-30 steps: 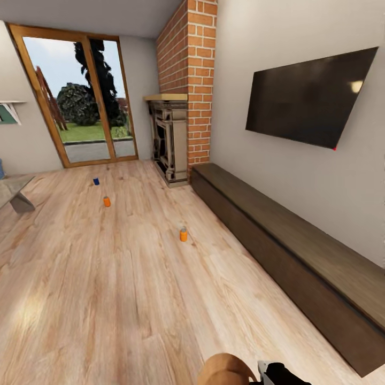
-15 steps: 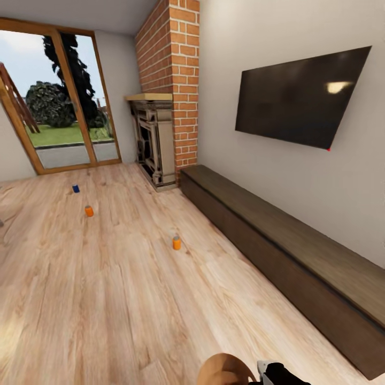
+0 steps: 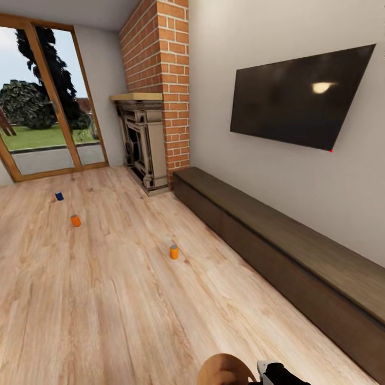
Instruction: Put the three can of soda from the living room inside the tash can in the kitchen.
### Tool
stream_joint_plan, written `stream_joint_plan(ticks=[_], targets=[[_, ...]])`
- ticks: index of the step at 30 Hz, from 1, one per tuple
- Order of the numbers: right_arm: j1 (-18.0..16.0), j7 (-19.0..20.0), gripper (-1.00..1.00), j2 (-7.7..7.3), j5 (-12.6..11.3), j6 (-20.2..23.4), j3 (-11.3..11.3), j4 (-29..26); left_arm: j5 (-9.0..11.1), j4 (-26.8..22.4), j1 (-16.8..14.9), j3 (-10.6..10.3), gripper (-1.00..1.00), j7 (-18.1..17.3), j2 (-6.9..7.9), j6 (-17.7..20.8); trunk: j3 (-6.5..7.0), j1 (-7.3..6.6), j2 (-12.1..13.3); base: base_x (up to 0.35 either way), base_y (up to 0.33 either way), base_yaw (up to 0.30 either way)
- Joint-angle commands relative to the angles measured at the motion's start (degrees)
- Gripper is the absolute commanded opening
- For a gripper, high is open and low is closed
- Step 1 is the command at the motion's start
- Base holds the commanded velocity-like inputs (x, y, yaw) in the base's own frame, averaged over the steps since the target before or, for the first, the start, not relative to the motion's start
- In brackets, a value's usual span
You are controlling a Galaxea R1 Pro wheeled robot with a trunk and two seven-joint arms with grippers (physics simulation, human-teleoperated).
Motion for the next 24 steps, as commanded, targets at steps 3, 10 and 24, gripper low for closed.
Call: stream_joint_plan(ticks=[3, 10, 24], targets=[[0.0, 0.3, -1.00, 0.02, -0.6, 0.0, -0.3, 0.0, 0.0, 0.0, 0.0, 0.0, 1.00, 0.0, 0.03, 0.0, 0.00, 0.00, 0.0, 0.271, 0.242, -0.195], [0.0, 0.3, -1.00, 0.00, -0.6, 0.0, -0.3, 0.0, 0.0, 0.0, 0.0, 0.0, 1.00, -0.1, -0.01, 0.0, 0.00, 0.00, 0.0, 0.273, 0.242, -0.201], [0.0, 0.3, -1.00, 0.02, -0.6, 0.0, -0.3, 0.0, 0.1, 0.0, 0.0, 0.0, 1.00, -1.3, 0.04, 0.0, 0.00, 0.00, 0.0, 0.254, 0.250, -0.201]])
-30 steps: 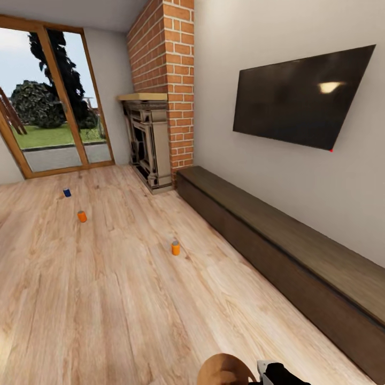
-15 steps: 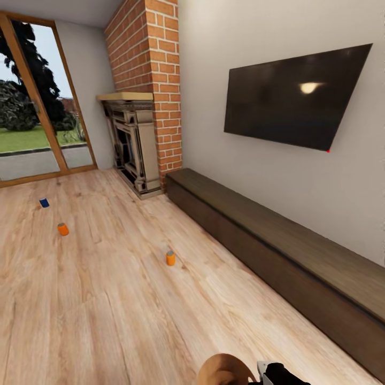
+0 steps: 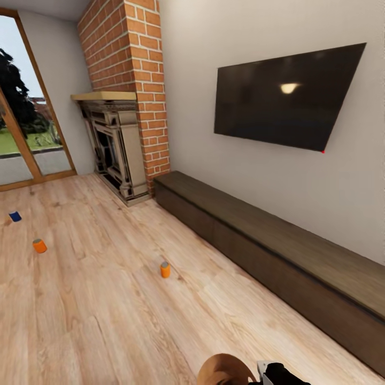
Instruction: Put the three can of soda from the living room inside the tash can in the kitchen.
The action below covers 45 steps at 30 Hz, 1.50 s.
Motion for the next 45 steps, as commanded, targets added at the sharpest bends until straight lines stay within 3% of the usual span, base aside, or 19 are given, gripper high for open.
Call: stream_joint_plan(ticks=[1, 17, 34, 45], targets=[[0.0, 0.3, -1.00, 0.01, -0.6, 0.0, -0.3, 0.0, 0.0, 0.0, 0.0, 0.0, 1.00, -0.1, 0.00, 0.0, 0.00, 0.00, 0.0, 0.235, 0.262, -0.190], [0.0, 0.4, -1.00, 0.01, -0.7, 0.0, -0.3, 0.0, 0.0, 0.0, 0.0, 0.0, 1.00, -0.3, 0.00, 0.0, 0.00, 0.00, 0.0, 0.227, 0.261, -0.208], [0.0, 0.4, -1.00, 0.01, -0.8, 0.0, -0.3, 0.0, 0.1, 0.0, 0.0, 0.0, 1.00, -0.5, -0.02, -0.1, 0.00, 0.00, 0.0, 0.039, 0.116, -0.245], [0.0, 0.4, -1.00, 0.03, -0.7, 0.0, -0.3, 0.0, 0.0, 0.0, 0.0, 0.0, 1.00, -3.1, 0.11, -0.1, 0.00, 0.00, 0.0, 0.159, 0.294, -0.049]])
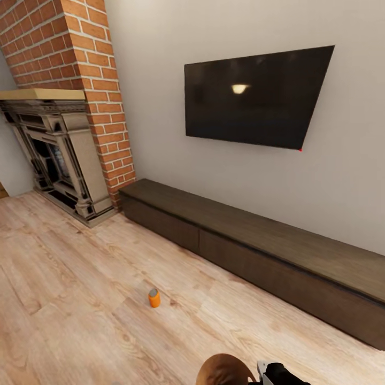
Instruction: Put the three can of soda from the living room inside the tash can in the kitchen.
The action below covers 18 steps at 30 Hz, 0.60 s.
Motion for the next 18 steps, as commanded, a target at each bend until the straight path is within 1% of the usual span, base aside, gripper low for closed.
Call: stream_joint_plan(ticks=[1, 8, 16, 18], targets=[[0.0, 0.3, -1.00, 0.02, -0.6, 0.0, -0.3, 0.0, 0.0, 0.0, 0.0, 0.0, 1.00, -0.1, 0.01, 0.0, 0.00, 0.00, 0.0, 0.176, 0.301, -0.006], [0.0, 0.3, -1.00, -0.01, -0.5, 0.0, -0.3, 0.0, 0.0, 0.0, 0.0, 0.0, 1.00, -0.1, -0.02, 0.0, 0.00, 0.00, 0.0, 0.190, 0.293, -0.002], [0.0, 0.3, -1.00, 0.04, -0.6, 0.0, -0.3, 0.0, 0.0, 0.0, 0.0, 0.0, 1.00, -0.1, -0.02, 0.0, 0.00, 0.00, 0.0, 0.241, 0.256, -0.002], [0.0, 0.3, -1.00, 0.06, -0.6, 0.0, -0.3, 0.0, 0.0, 0.0, 0.0, 0.0, 1.00, -0.2, -0.02, 0.0, 0.00, 0.00, 0.0, 0.257, 0.246, -0.105]])
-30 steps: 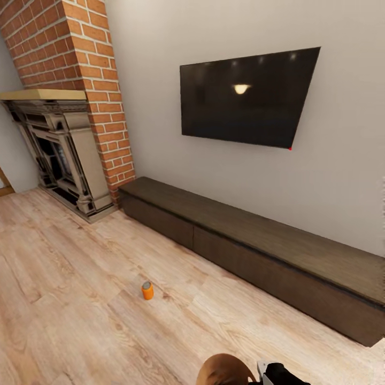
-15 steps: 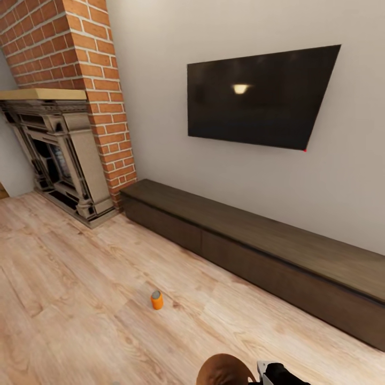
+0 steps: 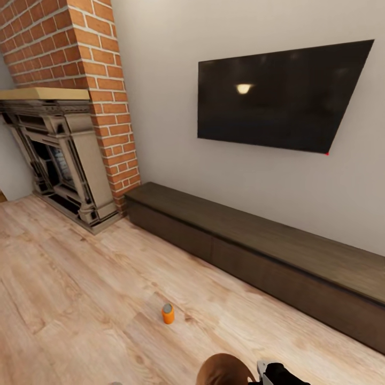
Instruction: Put the three can of soda from the living room inside the tash can in the kitchen.
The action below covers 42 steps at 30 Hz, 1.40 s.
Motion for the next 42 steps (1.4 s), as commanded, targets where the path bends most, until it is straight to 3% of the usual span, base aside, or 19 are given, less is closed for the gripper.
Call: stream_joint_plan(ticks=[1, 13, 31, 42], targets=[[0.0, 0.3, -1.00, 0.01, -0.5, 0.0, -0.1, 0.0, 0.0, 0.0, 0.0, 0.0, 1.00, 0.0, 0.00, 0.0, 0.00, 0.00, 0.0, 0.258, 0.245, -0.157], [0.0, 0.3, -1.00, -0.05, -0.5, 0.0, -0.1, 0.0, 0.0, 0.0, 0.0, 0.0, 1.00, 0.0, 0.00, 0.0, 0.00, 0.00, 0.0, 0.264, 0.236, -0.224], [0.0, 0.3, -1.00, 0.02, -0.5, 0.0, -0.1, 0.0, 0.0, 0.0, 0.0, 0.0, 1.00, 0.0, 0.00, 0.0, 0.00, 0.00, 0.0, 0.284, 0.196, -0.046], [0.0, 0.3, -1.00, 0.03, -0.5, 0.0, -0.1, 0.0, 0.0, 0.0, 0.0, 0.0, 1.00, 0.0, 0.00, 0.0, 0.00, 0.00, 0.0, 0.150, 0.044, -0.049]])
